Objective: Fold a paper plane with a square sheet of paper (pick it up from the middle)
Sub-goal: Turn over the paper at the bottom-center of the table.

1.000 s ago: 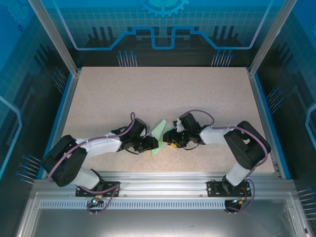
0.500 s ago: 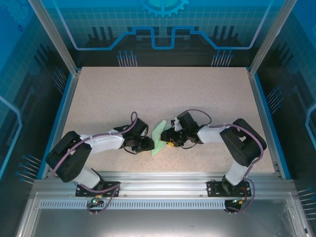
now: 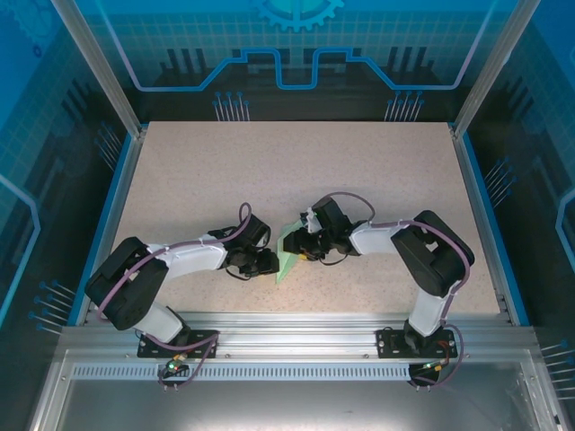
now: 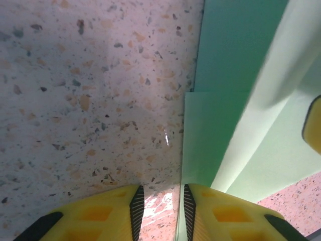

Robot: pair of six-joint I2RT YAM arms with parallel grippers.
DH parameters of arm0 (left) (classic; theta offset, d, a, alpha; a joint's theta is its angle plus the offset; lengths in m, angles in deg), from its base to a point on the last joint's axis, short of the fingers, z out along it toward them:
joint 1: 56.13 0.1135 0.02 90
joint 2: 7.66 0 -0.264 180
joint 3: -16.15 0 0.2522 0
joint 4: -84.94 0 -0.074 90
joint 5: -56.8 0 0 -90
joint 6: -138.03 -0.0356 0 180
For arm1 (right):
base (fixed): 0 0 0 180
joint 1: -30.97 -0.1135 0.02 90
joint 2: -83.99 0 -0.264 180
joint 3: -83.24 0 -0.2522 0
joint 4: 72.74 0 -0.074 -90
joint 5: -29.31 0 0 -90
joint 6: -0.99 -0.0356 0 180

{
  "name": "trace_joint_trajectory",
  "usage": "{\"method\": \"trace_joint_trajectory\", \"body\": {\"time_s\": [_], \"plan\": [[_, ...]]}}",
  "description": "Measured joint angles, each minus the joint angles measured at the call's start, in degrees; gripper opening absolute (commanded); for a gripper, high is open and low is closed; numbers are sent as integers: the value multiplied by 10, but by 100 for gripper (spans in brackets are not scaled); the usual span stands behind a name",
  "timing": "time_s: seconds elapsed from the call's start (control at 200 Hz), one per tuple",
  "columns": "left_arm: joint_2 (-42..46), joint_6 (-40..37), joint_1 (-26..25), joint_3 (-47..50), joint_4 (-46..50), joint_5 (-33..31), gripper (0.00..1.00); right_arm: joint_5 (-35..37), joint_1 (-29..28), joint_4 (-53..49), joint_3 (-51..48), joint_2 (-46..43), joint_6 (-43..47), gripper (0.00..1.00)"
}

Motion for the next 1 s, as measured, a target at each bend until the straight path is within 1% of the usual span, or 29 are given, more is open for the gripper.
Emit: {"method": "trace_joint_trajectory", "body": {"time_s": [0.185, 0.4, 0.475, 0.6, 0.74, 0.875, 1.0], "plan": [[0, 0, 0, 0, 0, 0, 30, 14, -2, -17, 5, 3, 12, 30], [7, 0, 0, 2, 0, 0, 32, 25, -2, -41, 7, 3, 28, 16], [11, 1, 0, 5, -6, 0, 34, 28, -2, -52, 7, -1, 35, 11], [39, 2, 0, 18, -18, -2, 37, 36, -2, -75, 8, -17, 45, 9], [108, 12, 0, 37, -19, -20, 39, 67, -2, -136, 19, -56, 68, 8], [184, 17, 0, 45, -8, -56, 41, 128, -3, -231, 50, -116, 102, 9], [251, 19, 0, 63, 4, -92, 43, 212, -8, -343, 92, -172, 132, 9]]}}
